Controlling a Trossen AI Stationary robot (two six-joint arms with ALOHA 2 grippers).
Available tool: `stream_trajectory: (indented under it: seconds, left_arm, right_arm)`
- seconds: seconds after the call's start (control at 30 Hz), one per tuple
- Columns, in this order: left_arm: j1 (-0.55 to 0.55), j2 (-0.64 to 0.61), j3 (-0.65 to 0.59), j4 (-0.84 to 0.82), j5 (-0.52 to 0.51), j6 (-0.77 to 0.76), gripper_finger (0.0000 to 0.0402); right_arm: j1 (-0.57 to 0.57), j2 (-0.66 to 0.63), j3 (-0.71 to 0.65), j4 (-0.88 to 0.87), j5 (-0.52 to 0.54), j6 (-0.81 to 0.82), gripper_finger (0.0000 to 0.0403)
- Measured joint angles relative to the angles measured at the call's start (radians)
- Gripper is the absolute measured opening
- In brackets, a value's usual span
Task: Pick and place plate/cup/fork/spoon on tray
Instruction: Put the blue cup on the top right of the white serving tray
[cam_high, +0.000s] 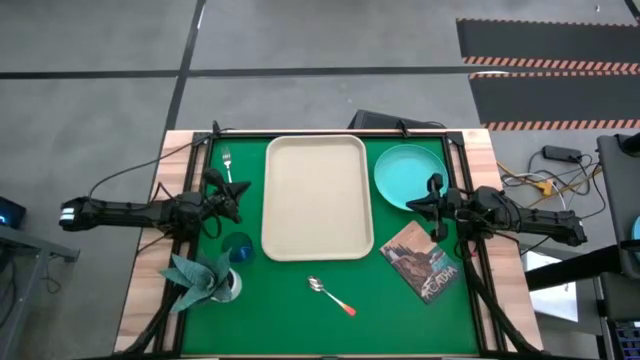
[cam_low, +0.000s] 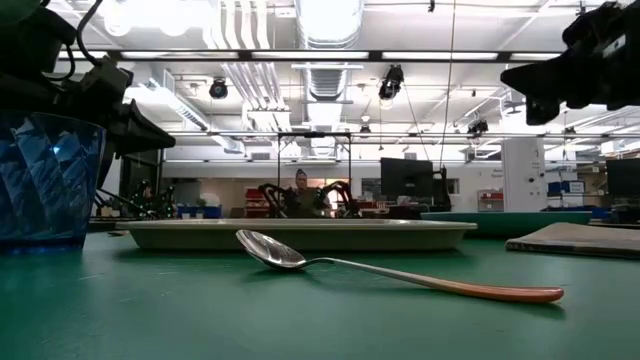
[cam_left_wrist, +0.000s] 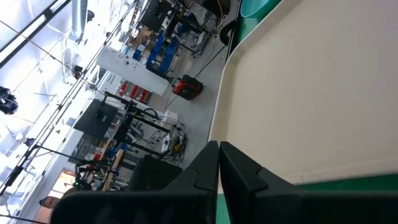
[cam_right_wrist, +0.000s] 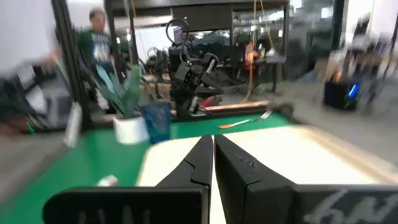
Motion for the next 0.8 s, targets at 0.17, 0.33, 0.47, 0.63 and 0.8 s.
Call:
stream_trajectory:
  seconds: [0.17, 0.33, 0.47, 0.63, 0.8]
  left_arm:
    - [0.000, 0.000, 0.000, 0.000, 0.000, 0.079, 0.0000]
    - [0.000, 0.000, 0.000, 0.000, -0.001, 0.080, 0.0000]
    - [0.000, 0.000, 0.000, 0.000, -0.001, 0.110, 0.0000]
    - [0.000, 0.000, 0.000, 0.000, 0.001, 0.098, 0.0000]
    - [0.000, 0.000, 0.000, 0.000, 0.161, -0.070, 0.0000]
  right_arm:
    - [0.000, 0.000, 0.000, 0.010, 0.000, 0.242, 0.0009]
    - [0.000, 0.001, 0.000, 0.030, 0.002, 0.216, 0.0009]
    - [0.000, 0.000, 0.000, 0.162, 0.025, 0.211, 0.0009]
    - [0.000, 0.001, 0.000, 0.329, 0.027, 0.119, 0.0009]
    - [0.000, 0.001, 0.000, 0.456, 0.071, -0.022, 0.0009]
